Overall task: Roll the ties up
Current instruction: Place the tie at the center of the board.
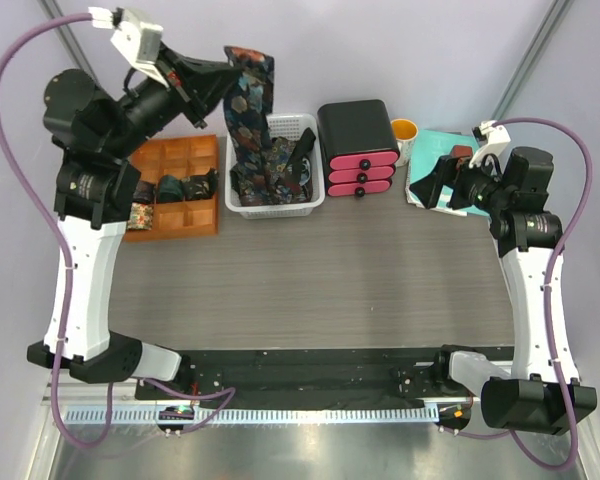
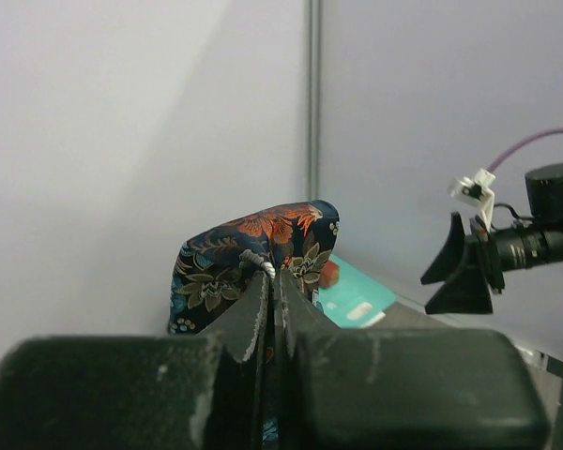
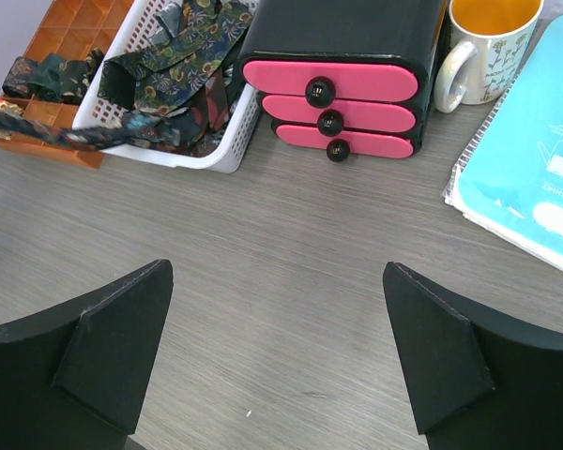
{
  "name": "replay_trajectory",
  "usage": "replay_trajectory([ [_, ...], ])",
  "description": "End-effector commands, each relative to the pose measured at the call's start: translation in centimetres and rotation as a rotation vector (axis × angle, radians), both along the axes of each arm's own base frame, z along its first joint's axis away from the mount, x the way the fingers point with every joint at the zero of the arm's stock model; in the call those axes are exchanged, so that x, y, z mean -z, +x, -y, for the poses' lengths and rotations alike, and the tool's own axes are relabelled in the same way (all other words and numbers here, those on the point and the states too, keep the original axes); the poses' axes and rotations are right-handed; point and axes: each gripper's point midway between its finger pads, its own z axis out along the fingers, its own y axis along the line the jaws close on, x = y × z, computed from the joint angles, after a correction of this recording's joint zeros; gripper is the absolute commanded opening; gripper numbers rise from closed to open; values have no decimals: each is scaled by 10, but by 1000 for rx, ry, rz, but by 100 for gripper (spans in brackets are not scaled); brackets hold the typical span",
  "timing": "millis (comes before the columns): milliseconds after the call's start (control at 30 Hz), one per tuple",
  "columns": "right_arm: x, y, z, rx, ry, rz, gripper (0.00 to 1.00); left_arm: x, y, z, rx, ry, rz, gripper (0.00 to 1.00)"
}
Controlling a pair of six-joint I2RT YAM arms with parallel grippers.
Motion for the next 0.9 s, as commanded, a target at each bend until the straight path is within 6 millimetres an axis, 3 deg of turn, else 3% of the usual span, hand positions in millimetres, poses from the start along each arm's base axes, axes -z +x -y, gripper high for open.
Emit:
replay_trajectory([
  [0, -11, 6, -1, -12, 6, 38, 100, -58, -19, -25, -109, -74, 164, 0],
  [133, -11, 6, -1, -12, 5, 41, 100, -79, -20, -42, -211, -85, 247, 0],
  [200, -10, 5, -1, -11, 5, 39, 100, -76, -17, -46, -242, -62, 250, 0],
  [267, -6, 4, -2, -12, 7, 29, 100, -61, -11, -45, -255, -13, 233, 0],
  [300, -6, 3, -2, -12, 8, 29, 100, -57, -19, -45, -244, 6, 242, 0],
  [333, -4, 3, -2, -11, 10, 23, 100, -32, -6, -41, -244, 67, 213, 0],
  [367, -2, 2, -2, -11, 11, 17, 100, -20, -2, -40, -251, 124, 232, 0],
  [400, -1, 2, -2, -11, 8, 12, 100, -13, -14, -38, -224, 155, 254, 0],
  [433, 3, 0, -1, -8, 4, -2, 100, 20, -2, -30, -196, 216, 208, 0],
  [500, 9, 0, 2, 5, -8, -21, 100, 51, -2, -24, -172, 310, 212, 0],
  [600, 20, -5, 6, 26, -26, -67, 100, 119, -5, 14, -87, 452, 135, 0],
  [667, 23, -6, 9, 27, -59, -76, 100, 150, -10, 41, -29, 516, 92, 0],
  [700, 28, -7, 12, 37, -68, -101, 100, 172, -28, 73, 59, 561, 94, 0],
  [767, 28, -6, 24, 83, -107, -109, 100, 207, -29, 106, 69, 633, 44, 0],
  [800, 31, -5, 30, 102, -126, -118, 100, 226, -50, 134, 139, 647, 15, 0],
  [833, 29, -6, 36, 120, -138, -122, 100, 249, -47, 154, 148, 674, -27, 0],
  [867, 29, -5, 47, 150, -143, -131, 100, 259, -54, 170, 174, 674, -46, 0],
])
